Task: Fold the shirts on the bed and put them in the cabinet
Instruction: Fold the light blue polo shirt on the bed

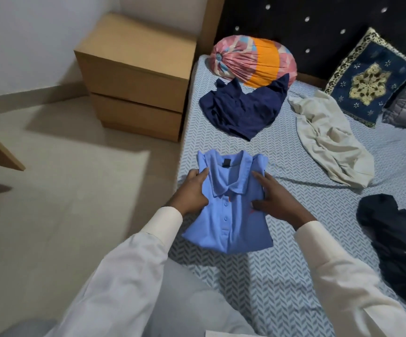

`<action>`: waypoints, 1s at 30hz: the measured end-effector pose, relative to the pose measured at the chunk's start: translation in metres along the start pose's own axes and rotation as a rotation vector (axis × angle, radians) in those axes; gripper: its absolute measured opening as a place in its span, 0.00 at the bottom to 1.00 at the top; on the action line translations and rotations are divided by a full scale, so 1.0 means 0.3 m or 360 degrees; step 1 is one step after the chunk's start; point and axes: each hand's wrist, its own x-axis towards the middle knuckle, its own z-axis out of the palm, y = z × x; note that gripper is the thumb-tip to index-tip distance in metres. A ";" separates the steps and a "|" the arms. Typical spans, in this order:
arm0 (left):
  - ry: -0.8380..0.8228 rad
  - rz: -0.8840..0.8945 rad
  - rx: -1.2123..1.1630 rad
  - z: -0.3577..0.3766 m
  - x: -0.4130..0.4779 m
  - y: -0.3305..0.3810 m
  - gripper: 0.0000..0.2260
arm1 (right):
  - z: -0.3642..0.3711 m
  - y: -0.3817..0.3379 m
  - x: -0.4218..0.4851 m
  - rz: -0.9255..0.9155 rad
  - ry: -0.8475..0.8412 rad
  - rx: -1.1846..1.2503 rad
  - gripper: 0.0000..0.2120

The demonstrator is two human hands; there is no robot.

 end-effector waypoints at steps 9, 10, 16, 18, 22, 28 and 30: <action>0.0104 -0.0068 -0.0030 -0.461 -0.251 0.067 0.39 | -0.090 -0.517 -0.039 -0.0090 0.0042 0.0094 0.41; 0.0112 -0.0081 -0.0021 -0.495 -0.283 0.095 0.39 | -0.102 -0.558 -0.053 -0.0104 0.0041 0.0095 0.41; 0.0211 -0.0198 0.0043 -0.799 -0.582 0.378 0.39 | -0.321 -0.903 -0.186 -0.0242 -0.0069 0.0178 0.43; 0.0273 -0.0249 0.0036 -0.906 -0.681 0.474 0.39 | -0.413 -1.030 -0.227 -0.0300 -0.0107 0.0221 0.43; 0.0402 -0.0341 0.0013 -1.053 -0.824 0.594 0.36 | -0.524 -1.210 -0.274 -0.0389 -0.0192 0.0241 0.42; 0.0692 -0.0415 -0.0033 -1.276 -1.017 0.647 0.37 | -0.595 -1.498 -0.255 -0.0664 -0.0231 0.0282 0.42; 0.0814 -0.0443 -0.0053 -1.351 -1.071 0.631 0.38 | -0.598 -1.607 -0.234 -0.0755 -0.0259 0.0267 0.42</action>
